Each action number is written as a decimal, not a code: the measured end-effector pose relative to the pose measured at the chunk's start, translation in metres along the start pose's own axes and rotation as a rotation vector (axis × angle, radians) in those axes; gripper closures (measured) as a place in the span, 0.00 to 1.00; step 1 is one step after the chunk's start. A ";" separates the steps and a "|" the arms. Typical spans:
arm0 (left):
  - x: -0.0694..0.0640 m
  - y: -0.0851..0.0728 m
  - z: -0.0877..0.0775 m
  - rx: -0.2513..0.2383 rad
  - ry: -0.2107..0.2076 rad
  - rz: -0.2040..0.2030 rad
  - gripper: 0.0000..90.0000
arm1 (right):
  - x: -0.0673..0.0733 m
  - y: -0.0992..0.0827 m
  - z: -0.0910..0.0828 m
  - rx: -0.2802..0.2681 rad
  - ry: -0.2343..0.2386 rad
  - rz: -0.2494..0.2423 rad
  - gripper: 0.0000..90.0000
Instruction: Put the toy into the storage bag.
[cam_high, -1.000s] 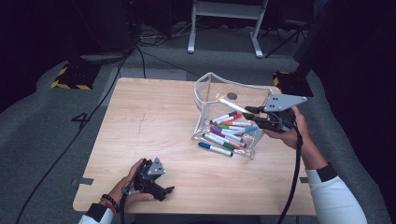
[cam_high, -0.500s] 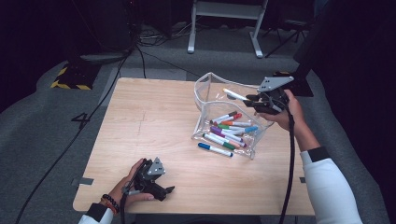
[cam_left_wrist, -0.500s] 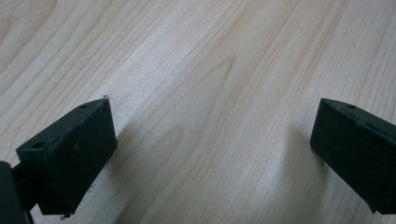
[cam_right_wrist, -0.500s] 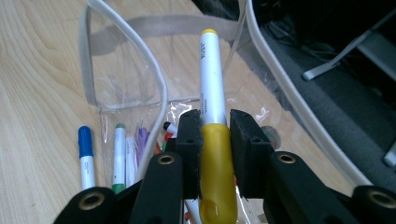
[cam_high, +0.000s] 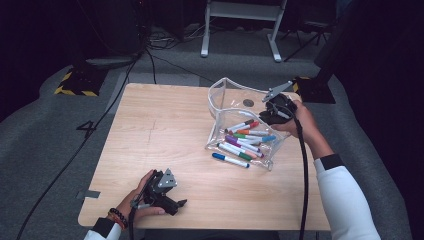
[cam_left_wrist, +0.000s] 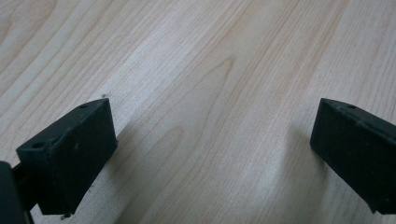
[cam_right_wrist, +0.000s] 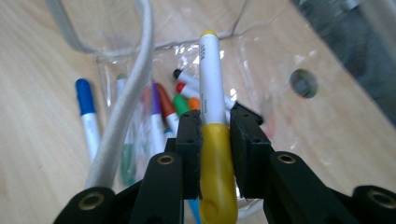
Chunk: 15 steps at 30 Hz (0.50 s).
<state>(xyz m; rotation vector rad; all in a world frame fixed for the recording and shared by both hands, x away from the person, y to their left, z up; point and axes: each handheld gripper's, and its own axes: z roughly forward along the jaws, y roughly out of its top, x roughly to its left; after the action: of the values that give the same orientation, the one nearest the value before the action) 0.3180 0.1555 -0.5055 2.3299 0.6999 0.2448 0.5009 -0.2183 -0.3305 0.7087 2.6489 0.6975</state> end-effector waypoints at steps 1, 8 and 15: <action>0.000 0.000 0.000 0.000 0.000 0.000 0.01 | 0.002 0.000 0.000 0.007 0.015 -0.008 0.83; 0.000 0.000 0.000 0.000 -0.001 0.000 0.01 | 0.009 0.001 0.002 0.074 0.073 -0.035 0.80; 0.000 0.000 0.000 0.000 -0.001 0.001 0.01 | 0.002 -0.003 -0.009 0.001 0.005 0.010 0.68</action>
<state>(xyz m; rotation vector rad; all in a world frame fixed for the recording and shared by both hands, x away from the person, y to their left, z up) 0.3182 0.1553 -0.5055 2.3303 0.6989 0.2441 0.4939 -0.2231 -0.3247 0.7216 2.6517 0.7019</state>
